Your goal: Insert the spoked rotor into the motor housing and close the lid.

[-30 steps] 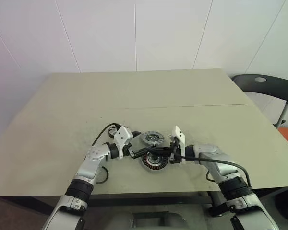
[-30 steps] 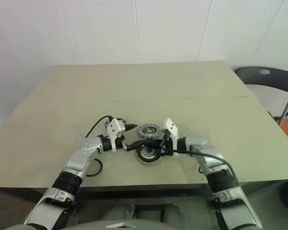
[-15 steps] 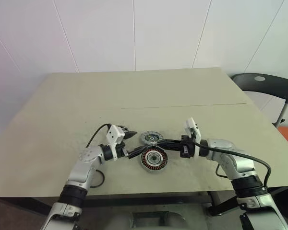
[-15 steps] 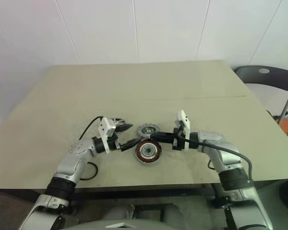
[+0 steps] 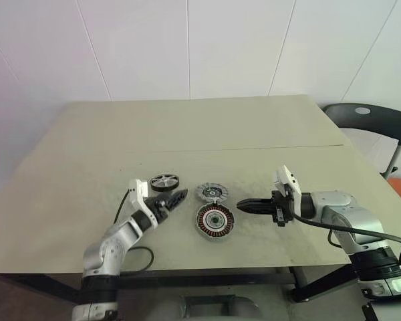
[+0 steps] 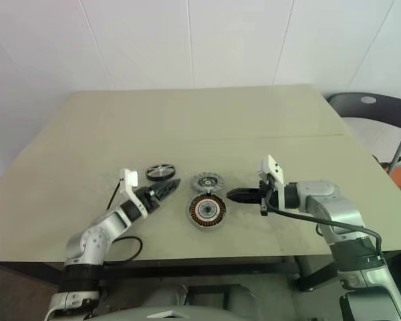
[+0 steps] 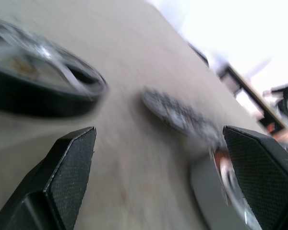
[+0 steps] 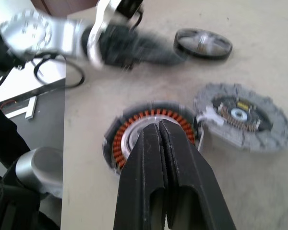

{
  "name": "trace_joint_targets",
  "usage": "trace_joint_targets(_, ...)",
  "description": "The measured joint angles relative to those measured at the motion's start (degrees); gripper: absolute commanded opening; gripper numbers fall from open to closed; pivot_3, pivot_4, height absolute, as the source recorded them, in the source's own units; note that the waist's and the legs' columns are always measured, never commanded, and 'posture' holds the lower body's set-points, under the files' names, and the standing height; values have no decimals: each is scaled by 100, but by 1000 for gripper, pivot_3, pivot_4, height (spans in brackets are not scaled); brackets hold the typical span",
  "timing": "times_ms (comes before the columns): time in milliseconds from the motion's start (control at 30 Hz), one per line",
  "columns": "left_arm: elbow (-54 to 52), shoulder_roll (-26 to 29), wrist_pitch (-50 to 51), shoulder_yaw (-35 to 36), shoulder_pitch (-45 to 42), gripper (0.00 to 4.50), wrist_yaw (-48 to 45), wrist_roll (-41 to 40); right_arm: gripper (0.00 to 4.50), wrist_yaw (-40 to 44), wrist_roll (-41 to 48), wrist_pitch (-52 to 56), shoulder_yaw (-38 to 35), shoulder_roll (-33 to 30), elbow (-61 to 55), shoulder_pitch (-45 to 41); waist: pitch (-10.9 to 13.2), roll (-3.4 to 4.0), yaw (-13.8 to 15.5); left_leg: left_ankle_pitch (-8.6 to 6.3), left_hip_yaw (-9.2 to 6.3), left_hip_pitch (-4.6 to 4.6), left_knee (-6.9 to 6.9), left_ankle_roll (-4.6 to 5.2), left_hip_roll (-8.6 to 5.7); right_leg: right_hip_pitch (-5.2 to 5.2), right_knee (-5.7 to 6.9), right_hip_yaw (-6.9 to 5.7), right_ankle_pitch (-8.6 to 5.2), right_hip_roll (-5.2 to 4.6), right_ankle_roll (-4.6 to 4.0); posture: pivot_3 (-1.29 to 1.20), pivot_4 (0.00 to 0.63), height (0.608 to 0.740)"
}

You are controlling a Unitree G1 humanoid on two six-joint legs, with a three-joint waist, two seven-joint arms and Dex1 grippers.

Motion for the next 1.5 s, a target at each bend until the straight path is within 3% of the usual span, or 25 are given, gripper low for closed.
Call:
trace_joint_targets(300, 985, -561, 414, 652, -885, 4500, 1054, -396, 46, -167, -39, -75, 0, 63, -5, 11, 0, -4, 48, -3, -1, 6, 9, -5, -1, 12, -1, -3, 8, 0, -13, 0, 0, 740)
trace_joint_targets(400, 1274, -770, 381, 1000, -1109, 3944, 1391, -588, 0, -226, -65, -138, 0, 107, -5, 17, 0, -4, 46, -3, -2, 8, 18, -6, 0, 19, 0, -4, -1, 0, 2, 0, 0, 740)
trace_joint_targets(800, 1461, -1101, 175, 1815, -1353, 353, 2397, -1168, 0, -366, -255, -252, 0, 164, 18, 101, 1, -7, -2, -5, 1, -1, 5, -6, -1, 5, -7, -1, 17, 1, -13, 0, 0, 740)
trace_joint_targets(1033, 1473, -1088, 357, 1794, -1342, 359, 2304, -1310, 0, -381, -319, -295, 0, 173, 70, 100, 1, -7, 2, -5, 1, -1, 1, -7, -1, 3, -8, -1, 17, 1, -14, 0, 0, 740)
trace_joint_targets(1167, 972, -973, 950, 1432, -1050, 359, 1415, -1680, 0, -350, -271, -272, -24, 175, 88, 106, 5, -13, -2, -5, 1, -9, 1, -7, -1, -4, -8, -1, 17, 1, -16, 0, 0, 740)
trace_joint_targets(1333, 167, -305, 1649, 685, -742, 359, 104, -1956, 0, -101, -68, -117, -103, 54, 146, 254, 3, -10, -1, -5, 1, -6, -1, -7, -1, -2, -8, 0, 6, 0, -37, 0, 0, 740)
trace_joint_targets(1500, 28, 443, 1923, -218, -530, 359, -911, -1730, 0, 91, -59, -12, -103, -211, 203, 380, 4, -9, -2, -5, 3, -5, 1, -7, -1, -2, -7, 3, 3, 0, -42, 0, 0, 740)
